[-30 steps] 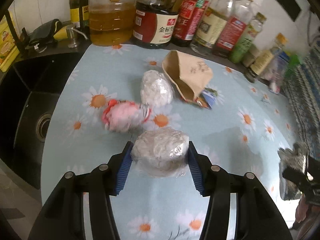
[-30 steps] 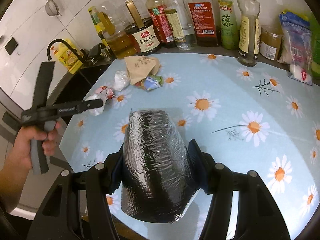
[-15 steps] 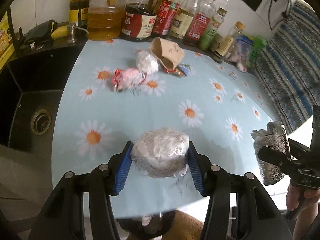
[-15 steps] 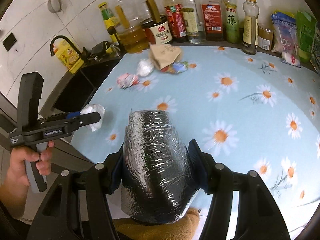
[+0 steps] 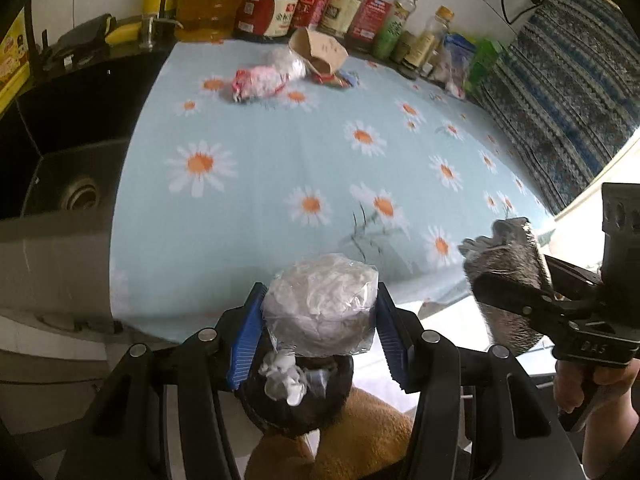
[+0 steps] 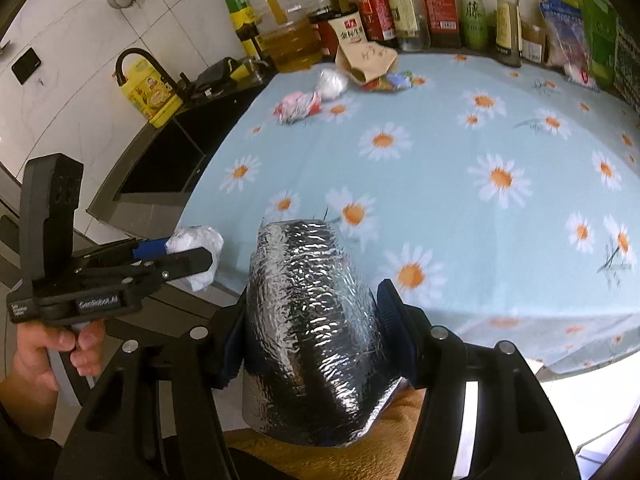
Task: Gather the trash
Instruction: 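Carry the bundle and foil cup down over the black bin and release both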
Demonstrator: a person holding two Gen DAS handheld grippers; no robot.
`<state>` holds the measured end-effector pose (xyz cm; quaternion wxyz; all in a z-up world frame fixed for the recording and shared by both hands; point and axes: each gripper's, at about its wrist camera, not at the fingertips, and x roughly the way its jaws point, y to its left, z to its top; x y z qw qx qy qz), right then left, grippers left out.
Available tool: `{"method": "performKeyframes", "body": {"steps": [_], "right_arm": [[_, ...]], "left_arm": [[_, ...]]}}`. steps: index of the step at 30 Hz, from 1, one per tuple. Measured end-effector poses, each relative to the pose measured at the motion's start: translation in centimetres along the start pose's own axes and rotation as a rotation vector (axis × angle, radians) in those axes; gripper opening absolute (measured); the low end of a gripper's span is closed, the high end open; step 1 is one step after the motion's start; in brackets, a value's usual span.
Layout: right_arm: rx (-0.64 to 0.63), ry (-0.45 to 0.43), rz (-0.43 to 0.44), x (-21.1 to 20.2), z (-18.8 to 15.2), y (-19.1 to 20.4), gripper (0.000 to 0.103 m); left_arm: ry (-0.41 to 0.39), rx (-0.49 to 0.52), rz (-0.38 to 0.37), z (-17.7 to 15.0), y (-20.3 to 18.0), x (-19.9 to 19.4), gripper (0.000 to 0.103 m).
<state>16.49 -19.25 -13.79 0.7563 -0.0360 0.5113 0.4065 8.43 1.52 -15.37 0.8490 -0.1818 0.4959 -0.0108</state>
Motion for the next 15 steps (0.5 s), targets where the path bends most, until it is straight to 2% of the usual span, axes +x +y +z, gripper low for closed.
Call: {"method": "performKeyframes", "body": {"steps": [7,15], "right_arm": [[0.017,0.06,-0.023,2.0,-2.6,0.1,0.06],[0.063,0.136,-0.031,5.1,-4.8,-1.1,0.061]], "left_arm": [[0.035,0.005,-0.037,-2.6,-0.3,0.5,0.051],[0.111,-0.033,-0.027,-5.3,0.7,3.1,0.051]]}}
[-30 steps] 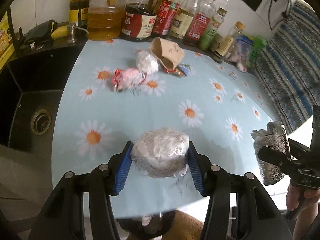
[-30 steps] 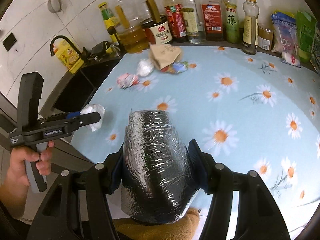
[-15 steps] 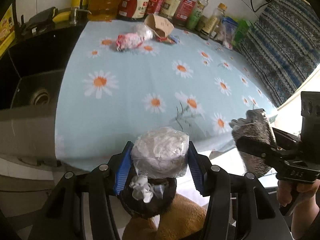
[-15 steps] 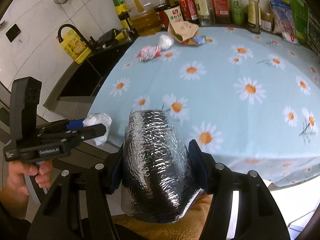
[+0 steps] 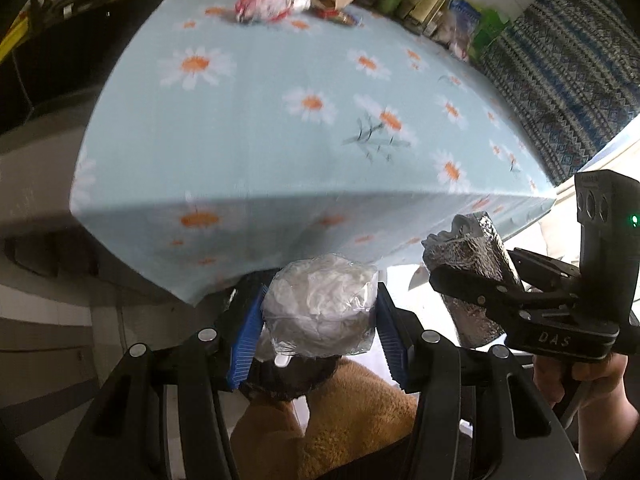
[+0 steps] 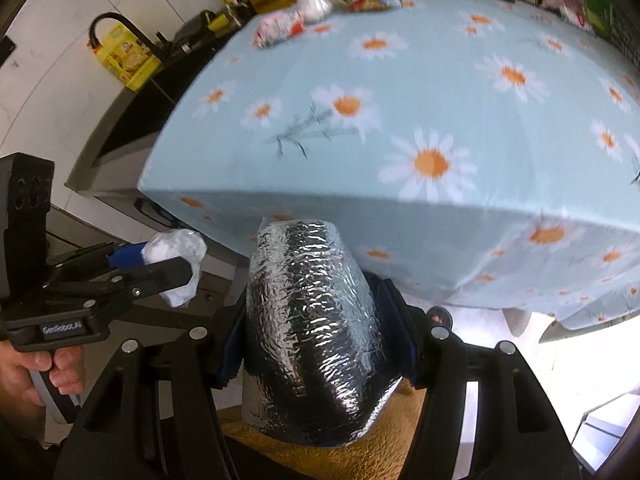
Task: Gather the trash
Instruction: 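Carry the bundle and foil cup down over the black bin and release both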
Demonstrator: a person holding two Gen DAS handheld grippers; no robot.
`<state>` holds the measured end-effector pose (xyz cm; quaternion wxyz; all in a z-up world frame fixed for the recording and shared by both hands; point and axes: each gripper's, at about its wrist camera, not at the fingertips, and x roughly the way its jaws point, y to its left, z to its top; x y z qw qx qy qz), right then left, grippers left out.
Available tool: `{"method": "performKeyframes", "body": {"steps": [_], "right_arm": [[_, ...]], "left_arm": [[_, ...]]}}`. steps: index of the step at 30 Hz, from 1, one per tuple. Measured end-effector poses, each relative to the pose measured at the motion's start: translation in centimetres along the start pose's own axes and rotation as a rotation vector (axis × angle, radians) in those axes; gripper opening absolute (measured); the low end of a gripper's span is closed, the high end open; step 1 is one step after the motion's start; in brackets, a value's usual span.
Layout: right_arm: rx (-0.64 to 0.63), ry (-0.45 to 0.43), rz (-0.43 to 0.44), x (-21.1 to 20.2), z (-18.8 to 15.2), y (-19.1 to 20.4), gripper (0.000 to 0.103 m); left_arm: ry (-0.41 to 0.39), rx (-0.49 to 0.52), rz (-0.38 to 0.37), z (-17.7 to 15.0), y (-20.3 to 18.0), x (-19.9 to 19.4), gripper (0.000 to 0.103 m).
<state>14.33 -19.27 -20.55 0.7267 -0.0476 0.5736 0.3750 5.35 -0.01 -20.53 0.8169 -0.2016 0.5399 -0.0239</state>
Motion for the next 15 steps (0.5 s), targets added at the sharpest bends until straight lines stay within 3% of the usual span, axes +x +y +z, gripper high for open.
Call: {"method": "performKeyframes", "body": {"steps": [10,12,15], "right_arm": [[0.038,0.023,0.03,0.8,0.0,-0.8,0.066],[0.054,0.028,0.047,0.9,0.2,-1.1,0.073],[0.061,0.038,0.056,1.1,0.3,-1.3,0.076]], "left_arm": [[0.08,0.009,0.01,-0.9,0.2,2.4,0.054],[0.097,0.0,0.017,-0.9,0.3,2.8,0.07],[0.098,-0.02,0.03,-0.8,0.6,3.0,0.071]]}}
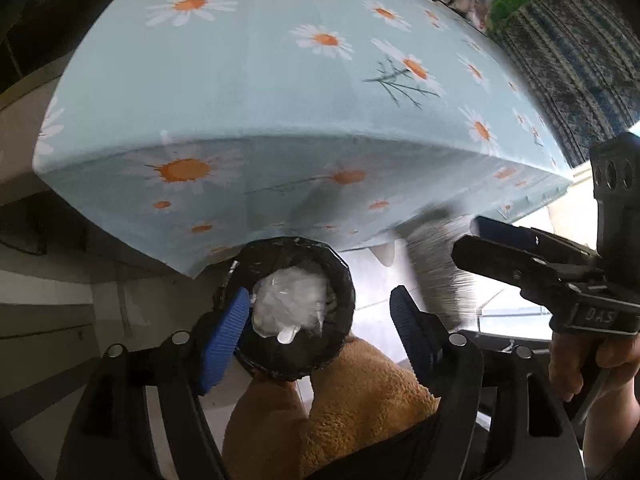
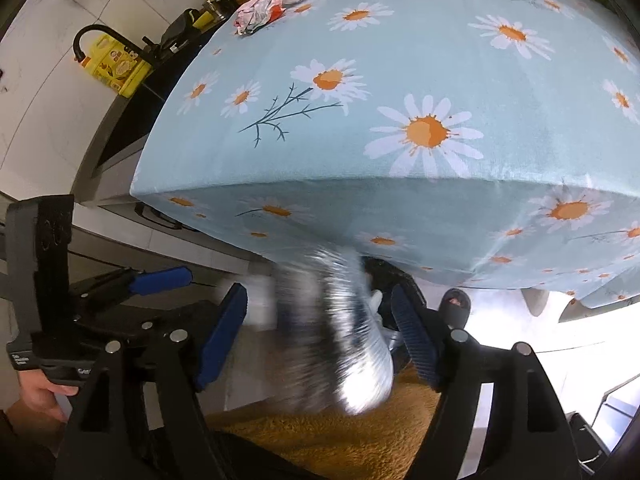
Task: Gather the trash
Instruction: 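Carry the bundle and foil cup down over the black bin and release both, then raise both open tools back over the tablecloth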
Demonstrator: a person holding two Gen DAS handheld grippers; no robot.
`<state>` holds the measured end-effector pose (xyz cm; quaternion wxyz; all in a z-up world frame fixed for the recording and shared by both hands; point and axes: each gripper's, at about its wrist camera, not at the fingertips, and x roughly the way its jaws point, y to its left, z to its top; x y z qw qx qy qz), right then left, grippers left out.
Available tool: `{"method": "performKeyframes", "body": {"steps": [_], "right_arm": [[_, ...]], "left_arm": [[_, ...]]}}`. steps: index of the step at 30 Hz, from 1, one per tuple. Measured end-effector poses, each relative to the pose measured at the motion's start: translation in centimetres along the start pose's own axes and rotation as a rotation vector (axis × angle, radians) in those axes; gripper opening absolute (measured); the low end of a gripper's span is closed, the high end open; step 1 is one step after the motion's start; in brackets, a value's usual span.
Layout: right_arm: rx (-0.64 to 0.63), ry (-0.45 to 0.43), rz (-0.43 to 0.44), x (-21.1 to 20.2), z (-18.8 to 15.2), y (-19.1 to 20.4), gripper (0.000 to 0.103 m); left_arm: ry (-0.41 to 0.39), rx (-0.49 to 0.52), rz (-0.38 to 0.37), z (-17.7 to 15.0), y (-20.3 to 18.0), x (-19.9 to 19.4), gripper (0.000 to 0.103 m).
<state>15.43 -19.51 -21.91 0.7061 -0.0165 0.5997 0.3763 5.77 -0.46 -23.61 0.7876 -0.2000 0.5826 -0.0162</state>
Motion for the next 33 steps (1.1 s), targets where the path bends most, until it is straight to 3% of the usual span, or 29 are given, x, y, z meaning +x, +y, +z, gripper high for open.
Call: {"method": "performKeyframes", "body": {"steps": [12,33], "right_arm": [[0.014,-0.002,0.003,-0.2,0.3,-0.6,0.076],[-0.052,-0.134,-0.048,-5.8,2.9,2.0,0.076]], "left_arm": [[-0.007,-0.032,0.012,0.5,0.8,-0.3,0.071],[-0.178,-0.012,-0.069,3.0,-0.2,-7.1,0.071]]}}
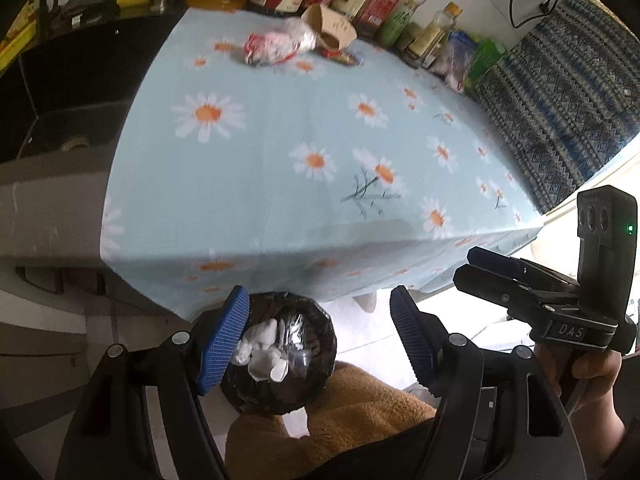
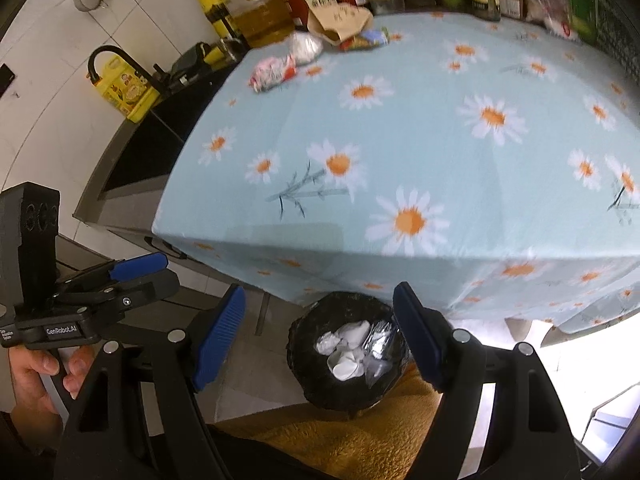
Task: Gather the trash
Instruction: 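Raise both open tools back over the tablecloth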
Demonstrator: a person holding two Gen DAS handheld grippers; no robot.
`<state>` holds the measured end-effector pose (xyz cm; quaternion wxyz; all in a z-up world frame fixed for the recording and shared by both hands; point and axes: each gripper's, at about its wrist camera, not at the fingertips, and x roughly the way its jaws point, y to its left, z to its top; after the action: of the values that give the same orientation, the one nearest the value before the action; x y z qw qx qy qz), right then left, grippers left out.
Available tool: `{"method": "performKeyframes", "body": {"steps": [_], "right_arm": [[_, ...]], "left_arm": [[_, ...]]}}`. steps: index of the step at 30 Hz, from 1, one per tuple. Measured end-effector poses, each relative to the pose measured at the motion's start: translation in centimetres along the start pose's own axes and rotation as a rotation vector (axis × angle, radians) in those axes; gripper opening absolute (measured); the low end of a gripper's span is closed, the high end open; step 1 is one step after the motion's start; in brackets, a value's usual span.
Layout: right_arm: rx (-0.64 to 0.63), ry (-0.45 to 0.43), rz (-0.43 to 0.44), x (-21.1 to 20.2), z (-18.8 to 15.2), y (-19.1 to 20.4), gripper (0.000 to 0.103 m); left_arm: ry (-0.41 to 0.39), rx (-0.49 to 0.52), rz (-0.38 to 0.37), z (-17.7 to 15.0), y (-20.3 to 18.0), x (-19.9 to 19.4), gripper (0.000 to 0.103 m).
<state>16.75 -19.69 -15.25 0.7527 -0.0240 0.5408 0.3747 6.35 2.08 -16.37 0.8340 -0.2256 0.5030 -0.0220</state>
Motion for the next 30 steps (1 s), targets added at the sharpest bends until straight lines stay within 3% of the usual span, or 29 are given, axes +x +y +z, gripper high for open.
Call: {"method": "performKeyframes", "body": {"steps": [8,10,18,25,28,30], "right_arm": [[-0.071,-0.029,0.001,0.0,5.2,-0.8,0.076],[-0.086,-0.033,0.007,0.2,6.8,-1.2,0.081],[-0.189,-0.049,0.001,1.4,15.0,-2.4,0.094],[-0.223,-0.046,0.003,3.8,21.8,-2.9,0.095],[-0.222,-0.036,-0.002,5.3,24.7,-3.4,0.097],[-0.208,-0.022,0.011,6.6,26.7,-3.7,0.097]], "left_arm": [[-0.063,-0.017,0.028,3.0,-0.9,-0.8,0.071],[-0.078,-0.038,0.039,3.7,-1.0,-0.9,0.071],[-0.135,-0.114,0.089,6.1,-1.2,-1.2,0.071],[-0.165,-0.18,0.133,8.1,-1.9,-0.5,0.071],[-0.171,-0.2,0.165,8.6,-2.1,-0.4,0.081],[-0.175,-0.213,0.176,8.8,-2.2,-0.2,0.081]]}}
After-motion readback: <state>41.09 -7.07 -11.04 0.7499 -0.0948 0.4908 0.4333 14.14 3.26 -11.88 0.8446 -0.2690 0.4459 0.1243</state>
